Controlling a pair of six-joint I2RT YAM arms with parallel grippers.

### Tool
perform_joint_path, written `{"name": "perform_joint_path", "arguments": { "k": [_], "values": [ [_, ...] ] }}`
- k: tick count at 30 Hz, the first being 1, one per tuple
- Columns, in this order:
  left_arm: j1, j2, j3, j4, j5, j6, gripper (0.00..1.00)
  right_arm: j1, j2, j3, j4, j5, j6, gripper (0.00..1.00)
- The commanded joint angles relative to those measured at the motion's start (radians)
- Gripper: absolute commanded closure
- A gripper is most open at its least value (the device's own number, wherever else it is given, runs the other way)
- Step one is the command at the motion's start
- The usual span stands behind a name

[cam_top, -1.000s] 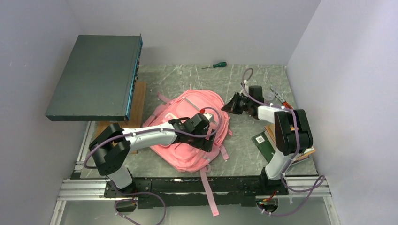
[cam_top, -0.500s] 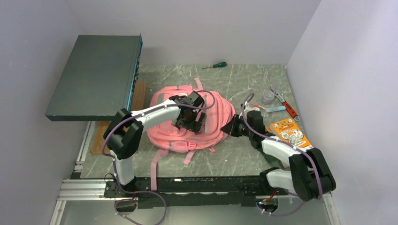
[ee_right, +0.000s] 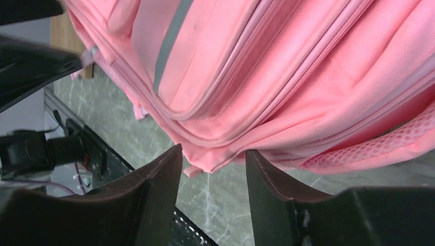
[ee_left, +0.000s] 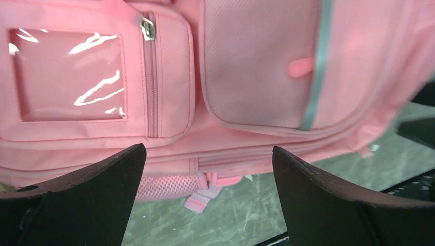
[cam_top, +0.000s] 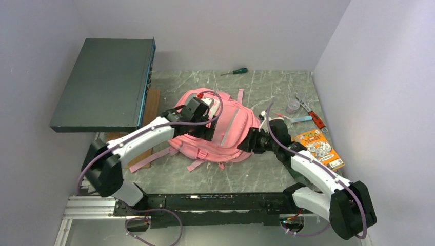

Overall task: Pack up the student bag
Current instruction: Adjust the student bag at the center of the board.

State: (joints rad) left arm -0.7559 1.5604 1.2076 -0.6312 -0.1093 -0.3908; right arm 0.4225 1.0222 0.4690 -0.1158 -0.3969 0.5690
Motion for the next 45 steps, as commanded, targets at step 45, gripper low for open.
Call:
{"name": "perform_joint_path", "arguments": {
  "k": [45],
  "values": [
    [-0.004, -0.749, -0.149, 0.148, -0.082, 0.051, 0.0, 0.216, 0.941, 1.01, 0.059, 0.073, -0.558, 0.49]
  ]
}}
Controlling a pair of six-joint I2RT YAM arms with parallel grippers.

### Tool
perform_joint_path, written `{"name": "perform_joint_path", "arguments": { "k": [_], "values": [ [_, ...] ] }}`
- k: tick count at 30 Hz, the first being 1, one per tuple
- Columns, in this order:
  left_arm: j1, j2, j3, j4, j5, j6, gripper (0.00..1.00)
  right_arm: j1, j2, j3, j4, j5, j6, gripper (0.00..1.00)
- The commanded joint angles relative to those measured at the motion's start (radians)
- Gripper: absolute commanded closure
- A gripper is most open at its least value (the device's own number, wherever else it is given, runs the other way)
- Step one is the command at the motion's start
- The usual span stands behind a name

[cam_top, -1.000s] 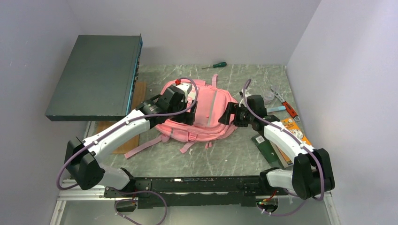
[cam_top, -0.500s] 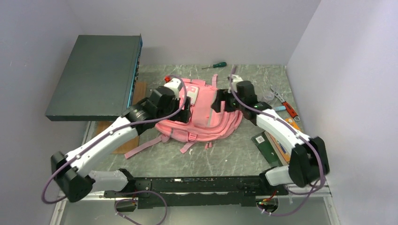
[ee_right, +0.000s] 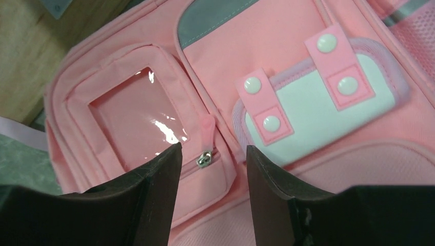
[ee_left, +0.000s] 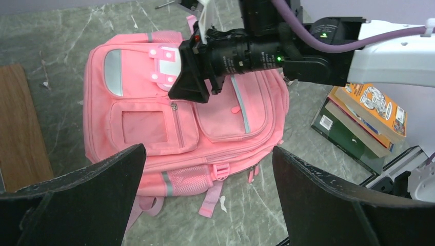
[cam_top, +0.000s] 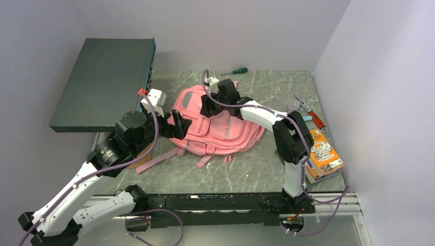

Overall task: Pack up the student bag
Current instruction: Adjust the student bag at the center of the board, then unzip the student bag at the center of the board.

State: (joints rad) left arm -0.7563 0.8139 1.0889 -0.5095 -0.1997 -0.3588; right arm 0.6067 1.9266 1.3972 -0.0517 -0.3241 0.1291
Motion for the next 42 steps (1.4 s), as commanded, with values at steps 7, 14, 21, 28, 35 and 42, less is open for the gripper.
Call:
{"name": "perform_joint_path", "arguments": {
  "k": [7, 14, 21, 28, 35, 42],
  "values": [
    [-0.004, -0.019, -0.077, 0.022, 0.038, -0.021, 0.0, 0.077, 0.123, 0.169, -0.051, 0.081, -0.217, 0.52],
    [-0.003, -0.041, -0.158, 0.004, 0.062, -0.088, 0.0, 0.087, 0.164, 0.193, -0.076, 0.123, -0.252, 0.57],
    [-0.004, -0.015, -0.281, 0.025, 0.108, -0.2, 0.02, 0.106, 0.13, 0.135, -0.039, 0.142, -0.229, 0.76],
    [-0.007, 0.083, -0.396, 0.121, 0.163, -0.307, 0.15, 0.107, 0.031, 0.024, 0.046, 0.055, -0.064, 1.0],
    [-0.006, 0.243, -0.457, 0.261, 0.162, -0.414, 0.4, 0.101, -0.035, -0.034, 0.075, 0.012, 0.065, 1.0],
    [0.004, 0.28, -0.488, 0.305, 0.16, -0.493, 0.45, 0.096, -0.032, -0.023, -0.011, 0.035, -0.044, 0.88]
  ]
}}
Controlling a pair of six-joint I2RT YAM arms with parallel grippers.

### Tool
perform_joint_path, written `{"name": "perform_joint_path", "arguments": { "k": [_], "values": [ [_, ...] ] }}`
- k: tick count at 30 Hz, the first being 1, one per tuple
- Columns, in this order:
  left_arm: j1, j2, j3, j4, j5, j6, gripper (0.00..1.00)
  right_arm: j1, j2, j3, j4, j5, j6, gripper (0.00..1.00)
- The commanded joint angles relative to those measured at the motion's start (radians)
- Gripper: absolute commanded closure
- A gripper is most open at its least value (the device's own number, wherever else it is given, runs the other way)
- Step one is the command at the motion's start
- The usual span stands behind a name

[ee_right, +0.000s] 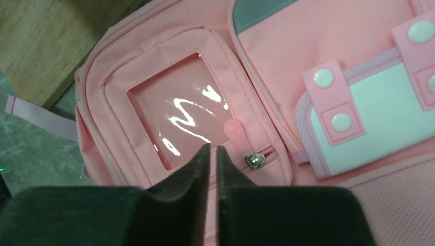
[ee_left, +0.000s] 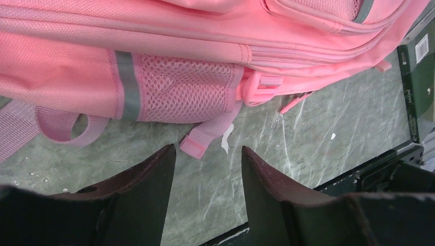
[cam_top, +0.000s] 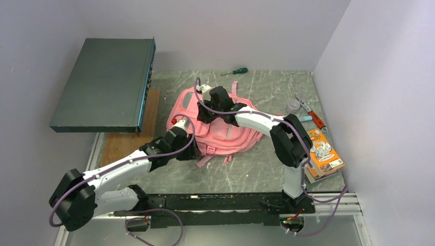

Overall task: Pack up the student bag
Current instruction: Unzip the student bag at the center of the board.

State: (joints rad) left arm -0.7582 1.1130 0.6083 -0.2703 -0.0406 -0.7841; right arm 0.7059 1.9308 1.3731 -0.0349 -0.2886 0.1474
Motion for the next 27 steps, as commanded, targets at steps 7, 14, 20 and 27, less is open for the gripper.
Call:
{"name": "perform_joint_path", "arguments": {
  "k": [7, 14, 20, 27],
  "values": [
    [0.005, -0.154, -0.044, -0.005, -0.067, -0.06, 0.36, -0.002, 0.019, 0.07, -0.111, -0.022, -0.381, 0.5],
    [0.006, -0.173, -0.076, -0.013, -0.066, -0.066, 0.33, 0.001, 0.062, 0.079, -0.1, -0.109, -0.5, 0.48],
    [0.008, -0.103, -0.074, 0.051, -0.029, -0.065, 0.35, 0.004, 0.114, 0.112, -0.099, -0.131, -0.496, 0.57],
    [0.043, 0.012, -0.078, 0.154, 0.027, -0.076, 0.36, 0.003, 0.141, 0.112, -0.073, -0.096, -0.464, 0.79]
  ]
}}
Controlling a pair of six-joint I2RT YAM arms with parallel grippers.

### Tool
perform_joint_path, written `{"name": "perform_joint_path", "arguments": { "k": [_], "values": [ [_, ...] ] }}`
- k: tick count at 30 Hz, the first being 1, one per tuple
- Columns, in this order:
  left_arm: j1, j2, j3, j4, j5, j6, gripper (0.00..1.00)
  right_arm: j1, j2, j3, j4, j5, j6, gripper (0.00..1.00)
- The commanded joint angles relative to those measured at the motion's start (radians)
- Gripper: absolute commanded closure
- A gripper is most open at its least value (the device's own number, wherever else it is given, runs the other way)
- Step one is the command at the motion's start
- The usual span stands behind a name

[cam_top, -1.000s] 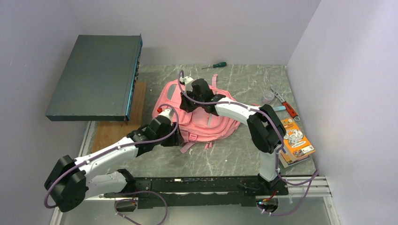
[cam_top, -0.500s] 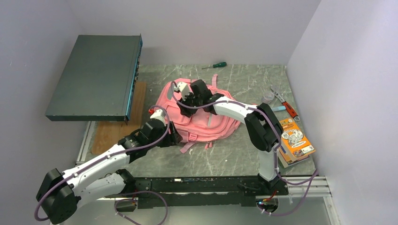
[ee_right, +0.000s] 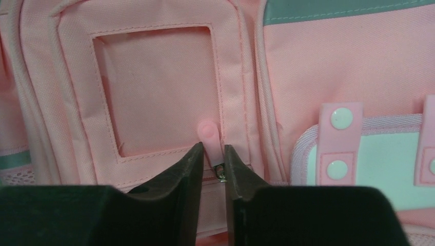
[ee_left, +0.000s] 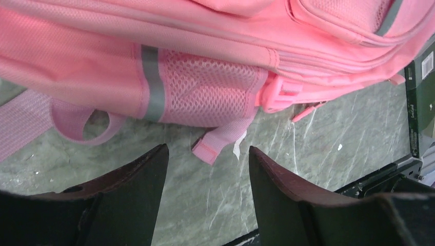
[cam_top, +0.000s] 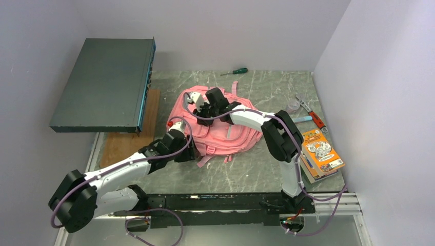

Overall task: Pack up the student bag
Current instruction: Unzip the student bag at the center of the board.

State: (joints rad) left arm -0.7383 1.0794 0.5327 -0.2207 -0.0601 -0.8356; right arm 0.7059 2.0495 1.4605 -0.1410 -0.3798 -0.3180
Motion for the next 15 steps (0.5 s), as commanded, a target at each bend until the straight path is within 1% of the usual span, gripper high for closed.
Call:
{"name": "perform_joint_path", "arguments": {
  "k": [1, 2, 4, 9, 12, 13, 15],
  "values": [
    [0.028, 0.062, -0.006, 0.121, 0.05, -0.032, 0.36, 0.003, 0.018, 0.022, 0.038, -0.002, 0.019, 0.84],
    [0.034, 0.078, -0.01, 0.137, 0.058, -0.037, 0.37, 0.004, 0.01, 0.02, 0.041, -0.008, 0.039, 0.88],
    [0.041, 0.106, -0.017, 0.165, 0.068, -0.044, 0.37, 0.004, -0.011, 0.023, 0.033, -0.04, 0.096, 1.0],
    [0.067, 0.166, -0.025, 0.208, 0.077, -0.061, 0.38, 0.003, -0.089, -0.044, 0.082, -0.125, 0.306, 1.0],
    [0.079, 0.186, -0.031, 0.249, 0.078, -0.072, 0.39, 0.004, -0.108, -0.08, 0.12, -0.256, 0.496, 1.0],
    [0.082, 0.195, -0.03, 0.254, 0.076, -0.073, 0.39, 0.005, -0.117, -0.106, 0.163, -0.299, 0.567, 1.0],
    [0.088, 0.212, -0.024, 0.26, 0.076, -0.073, 0.4, 0.006, -0.141, -0.175, 0.245, -0.333, 0.733, 1.0]
  ]
}}
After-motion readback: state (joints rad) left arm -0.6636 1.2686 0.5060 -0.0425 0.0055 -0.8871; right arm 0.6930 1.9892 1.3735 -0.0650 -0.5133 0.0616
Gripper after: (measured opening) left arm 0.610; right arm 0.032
